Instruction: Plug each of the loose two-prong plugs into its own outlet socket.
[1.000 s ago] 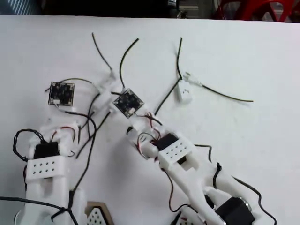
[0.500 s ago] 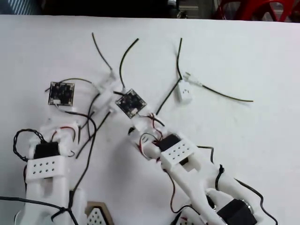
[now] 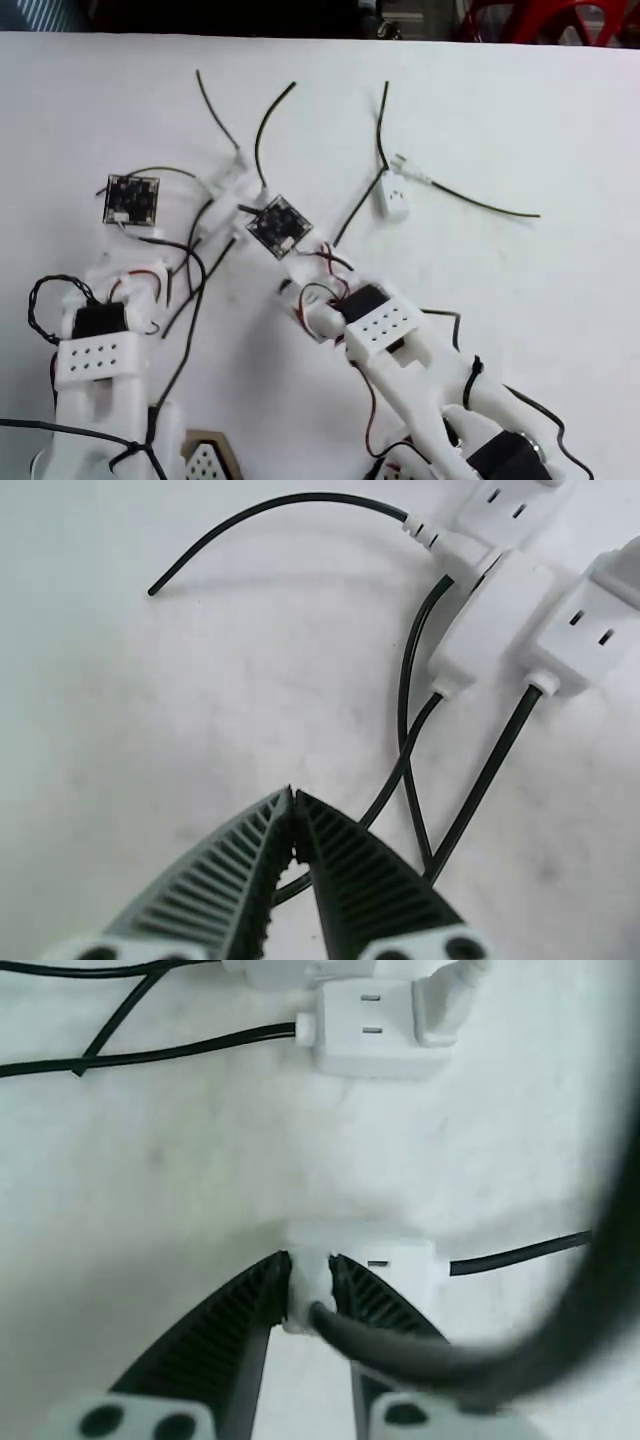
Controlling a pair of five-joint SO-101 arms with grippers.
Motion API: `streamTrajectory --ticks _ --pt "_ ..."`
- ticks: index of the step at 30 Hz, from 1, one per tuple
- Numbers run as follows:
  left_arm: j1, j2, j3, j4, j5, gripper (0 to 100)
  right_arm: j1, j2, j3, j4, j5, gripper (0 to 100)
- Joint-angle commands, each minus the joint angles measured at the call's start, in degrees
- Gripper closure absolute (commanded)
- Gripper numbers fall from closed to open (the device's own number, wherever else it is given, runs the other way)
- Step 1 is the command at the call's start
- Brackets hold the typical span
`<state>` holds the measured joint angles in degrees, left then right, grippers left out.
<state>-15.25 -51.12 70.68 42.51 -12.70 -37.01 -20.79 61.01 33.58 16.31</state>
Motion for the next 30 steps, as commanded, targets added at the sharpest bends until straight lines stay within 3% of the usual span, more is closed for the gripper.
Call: streamTrajectory --ticks 1,18,25,30 --pt "-0.31 -1.45 -0.26 -1.05 0.35 98 0.75 0.57 1.41 4.70 1.49 98.1" --pt "-0.31 -1.45 -0.26 -1.05 0.35 98 0.40 1.54 -1.93 1.89 1.49 98.1" --pt "-0.31 -1.45 -0.26 -1.05 0.35 98 0.48 7.60 -4.57 4.88 1.41 98.1" --pt "-0.31 -1.45 -0.26 -1.05 0.35 98 0.66 12.26 -10.81 13.23 1.23 98.1"
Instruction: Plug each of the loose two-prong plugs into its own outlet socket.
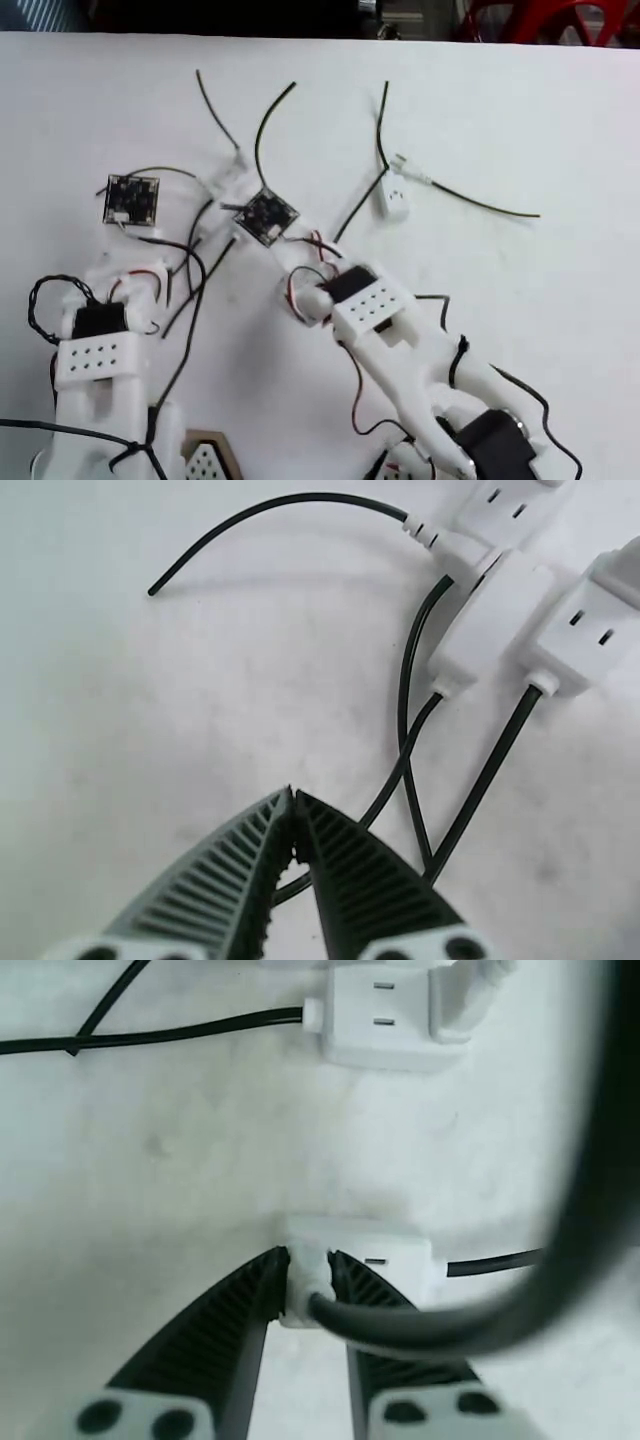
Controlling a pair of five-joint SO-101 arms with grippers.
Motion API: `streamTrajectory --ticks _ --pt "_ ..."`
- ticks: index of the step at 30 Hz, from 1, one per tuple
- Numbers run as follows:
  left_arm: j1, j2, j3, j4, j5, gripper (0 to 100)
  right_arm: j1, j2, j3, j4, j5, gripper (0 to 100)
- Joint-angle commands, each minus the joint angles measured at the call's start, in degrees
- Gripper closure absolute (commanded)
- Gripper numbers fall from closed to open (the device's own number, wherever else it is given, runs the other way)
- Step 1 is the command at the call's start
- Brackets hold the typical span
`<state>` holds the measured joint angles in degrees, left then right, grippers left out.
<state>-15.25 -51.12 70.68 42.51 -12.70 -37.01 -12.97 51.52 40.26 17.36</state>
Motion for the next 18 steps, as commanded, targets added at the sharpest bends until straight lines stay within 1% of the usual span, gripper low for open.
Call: streamTrajectory --ticks 1,5,13,18 --pt "-0.31 -1.45 -0.26 -1.05 0.35 98 0.75 4.62 -2.37 8.48 0.26 98.1" --pt "-0.31 -1.54 -0.26 -1.05 0.35 98 0.84 4.53 -3.78 13.32 0.35 98.1" --pt "-0.40 -1.54 -0.26 -1.05 0.35 98 0.92 4.44 -3.60 15.43 0.44 98.1" --pt "-0.40 -1.63 -0.26 -1.05 0.35 98 0.92 0.66 -3.60 15.16 0.44 98.1"
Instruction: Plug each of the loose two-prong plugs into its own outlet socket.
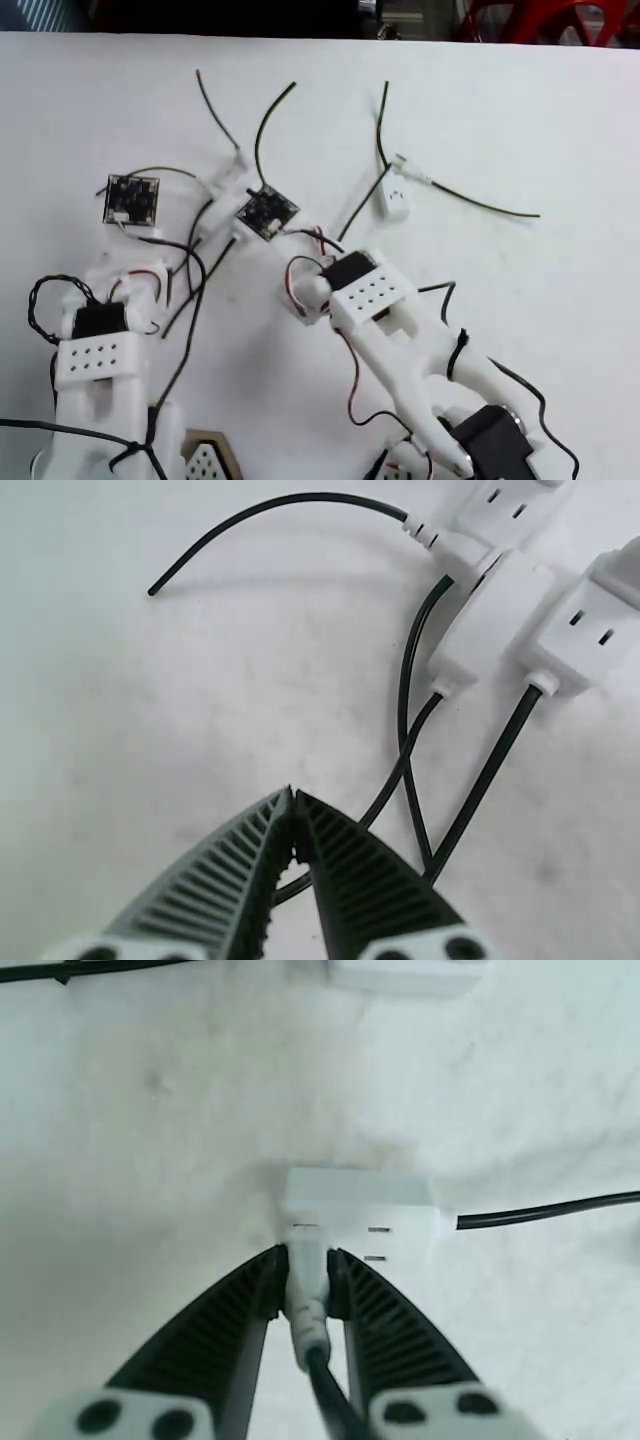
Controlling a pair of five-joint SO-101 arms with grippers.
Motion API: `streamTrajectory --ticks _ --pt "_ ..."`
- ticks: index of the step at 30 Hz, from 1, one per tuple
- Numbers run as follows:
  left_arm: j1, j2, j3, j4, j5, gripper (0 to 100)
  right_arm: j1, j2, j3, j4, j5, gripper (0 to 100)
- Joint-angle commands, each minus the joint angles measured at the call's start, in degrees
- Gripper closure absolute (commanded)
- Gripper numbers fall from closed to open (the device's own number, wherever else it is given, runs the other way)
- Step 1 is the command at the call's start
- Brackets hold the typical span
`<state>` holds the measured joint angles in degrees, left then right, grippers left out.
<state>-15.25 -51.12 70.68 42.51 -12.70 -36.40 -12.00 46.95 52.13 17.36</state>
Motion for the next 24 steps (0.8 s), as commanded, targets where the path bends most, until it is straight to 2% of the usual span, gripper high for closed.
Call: streamTrajectory --ticks 1,6,11,24 --pt "-0.40 -1.63 -0.26 -1.05 0.35 98 0.31 -1.63 0.97 3.12 0.35 98.1" --pt "-0.40 -1.63 -0.26 -1.05 0.35 98 0.31 -9.89 0.97 -1.71 -0.26 98.1" --pt "-0.40 -1.63 -0.26 -1.05 0.35 98 0.22 -15.25 0.97 -2.95 -4.57 98.1" --pt "-0.40 -1.71 -0.26 -1.05 0.35 98 0.04 -14.73 2.02 -6.90 -4.92 98.1"
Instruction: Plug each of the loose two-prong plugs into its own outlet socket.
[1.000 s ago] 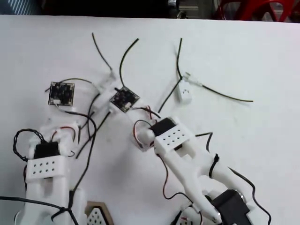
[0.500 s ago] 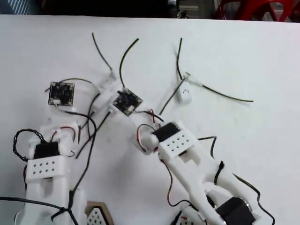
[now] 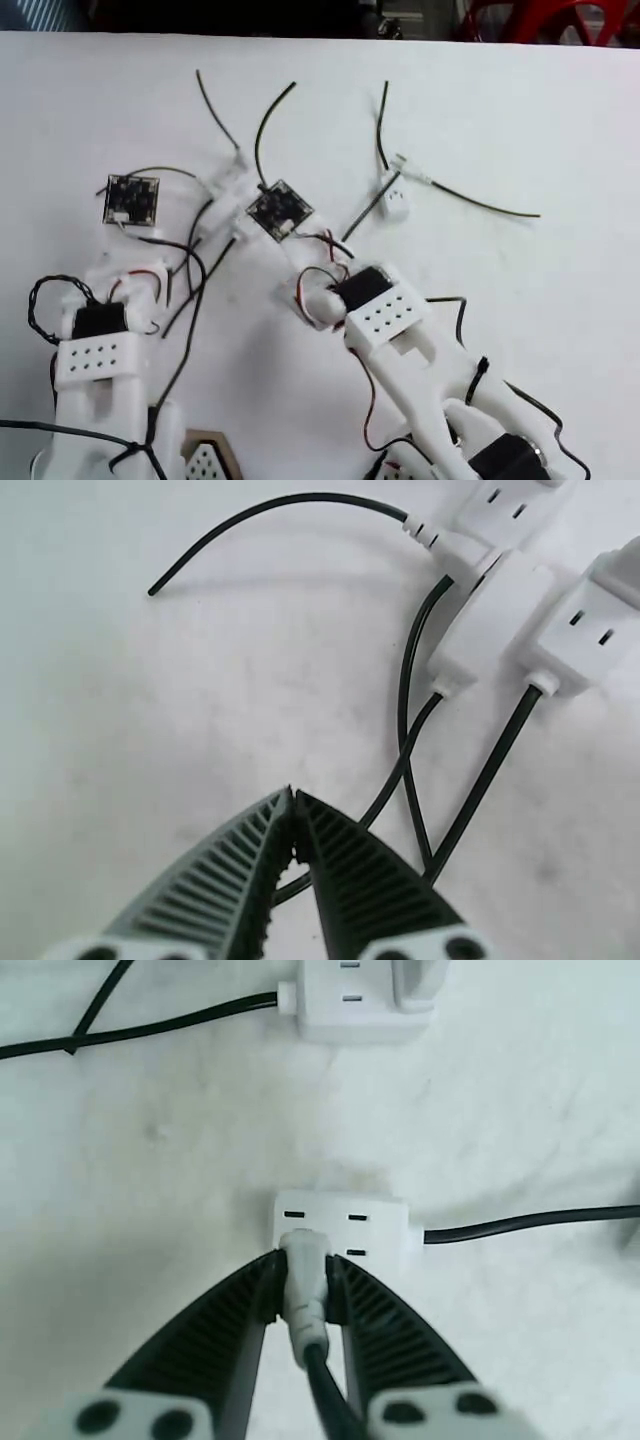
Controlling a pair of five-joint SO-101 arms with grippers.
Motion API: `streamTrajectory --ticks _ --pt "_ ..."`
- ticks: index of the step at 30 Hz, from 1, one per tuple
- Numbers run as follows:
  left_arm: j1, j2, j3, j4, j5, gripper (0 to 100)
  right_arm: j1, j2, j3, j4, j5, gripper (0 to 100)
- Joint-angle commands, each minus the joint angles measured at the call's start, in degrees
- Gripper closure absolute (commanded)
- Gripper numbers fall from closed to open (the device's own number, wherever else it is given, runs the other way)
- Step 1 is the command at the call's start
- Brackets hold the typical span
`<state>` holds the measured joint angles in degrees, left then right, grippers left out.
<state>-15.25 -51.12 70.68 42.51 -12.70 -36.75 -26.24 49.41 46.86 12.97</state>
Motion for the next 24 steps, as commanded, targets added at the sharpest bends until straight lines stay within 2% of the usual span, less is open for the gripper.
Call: streamTrajectory --ticks 1,8,15,24 --pt "-0.40 -1.71 -0.26 -1.05 0.35 98 0.40 0.13 -0.35 -2.59 -0.53 98.2" --pt "-0.40 -1.71 -0.26 -1.05 0.35 98 0.48 8.40 -3.08 -4.09 -0.09 98.2" --pt "-0.40 -1.71 -0.35 -1.05 0.35 98 0.22 10.07 -8.79 3.47 -0.09 98.2" --pt "-0.40 -1.71 -0.35 -1.05 0.35 98 0.22 19.65 -14.68 7.08 -0.09 98.2"
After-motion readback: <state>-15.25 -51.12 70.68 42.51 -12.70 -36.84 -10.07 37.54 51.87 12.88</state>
